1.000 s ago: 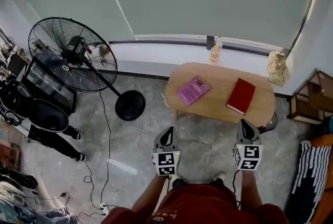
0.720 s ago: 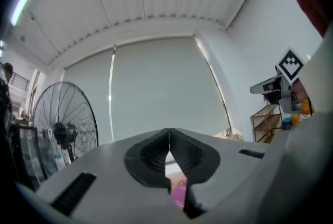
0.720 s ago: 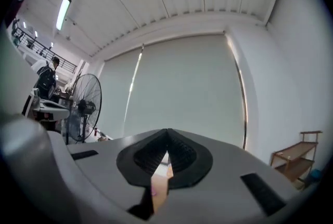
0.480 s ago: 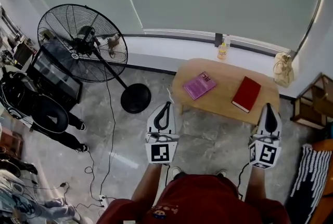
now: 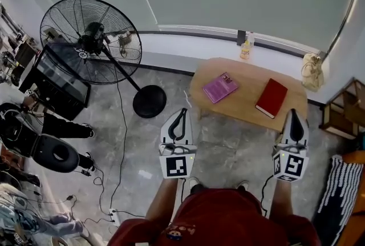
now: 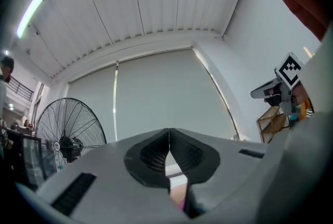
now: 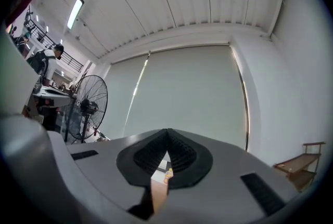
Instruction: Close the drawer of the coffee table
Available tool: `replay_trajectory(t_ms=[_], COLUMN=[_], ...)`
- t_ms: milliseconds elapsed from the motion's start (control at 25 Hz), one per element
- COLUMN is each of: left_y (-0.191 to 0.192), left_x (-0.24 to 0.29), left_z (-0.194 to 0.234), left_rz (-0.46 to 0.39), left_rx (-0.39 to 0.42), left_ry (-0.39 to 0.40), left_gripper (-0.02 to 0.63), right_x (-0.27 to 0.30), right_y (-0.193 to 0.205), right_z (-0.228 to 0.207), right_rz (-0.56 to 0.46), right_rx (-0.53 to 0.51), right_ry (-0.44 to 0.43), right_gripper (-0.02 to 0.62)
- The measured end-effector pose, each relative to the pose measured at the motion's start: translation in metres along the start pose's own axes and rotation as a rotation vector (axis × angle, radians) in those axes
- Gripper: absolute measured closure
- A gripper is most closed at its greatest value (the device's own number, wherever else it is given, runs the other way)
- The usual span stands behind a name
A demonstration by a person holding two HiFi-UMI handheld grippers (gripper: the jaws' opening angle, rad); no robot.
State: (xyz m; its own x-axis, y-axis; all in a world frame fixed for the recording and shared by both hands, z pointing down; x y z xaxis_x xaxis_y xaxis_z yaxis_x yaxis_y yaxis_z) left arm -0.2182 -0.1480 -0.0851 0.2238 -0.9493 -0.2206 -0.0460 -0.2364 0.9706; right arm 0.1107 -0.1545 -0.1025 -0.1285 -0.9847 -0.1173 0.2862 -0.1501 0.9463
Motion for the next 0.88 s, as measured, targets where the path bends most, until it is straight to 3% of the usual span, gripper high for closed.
replay_trajectory(t_ms=[880], left_y=[0.003], left_x=[-0.005], left_z=[-0.001], left_rz=[0.002], left_rx=[-0.006], left_ry=[0.019], left_gripper=[0.598], right_x=[0.001], right_y=[0.007], right_z=[0.013], right_rz=[0.048], right_rx=[-0.021], right_ry=[-0.024], right_gripper=[0.598])
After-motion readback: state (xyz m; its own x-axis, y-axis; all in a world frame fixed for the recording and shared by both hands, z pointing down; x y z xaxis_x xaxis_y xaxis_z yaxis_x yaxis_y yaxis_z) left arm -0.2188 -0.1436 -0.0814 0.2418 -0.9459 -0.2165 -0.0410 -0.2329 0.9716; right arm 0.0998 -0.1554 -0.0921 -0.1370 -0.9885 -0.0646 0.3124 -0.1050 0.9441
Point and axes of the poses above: the fingertips, and each gripper's own axes: x forward along the fingers, z to its left, y out of its underside, the point moved 3 cm from there along -x, backward along the fingers, and after that the axes turned 5 degrees about -x, right-handed, at the moved point
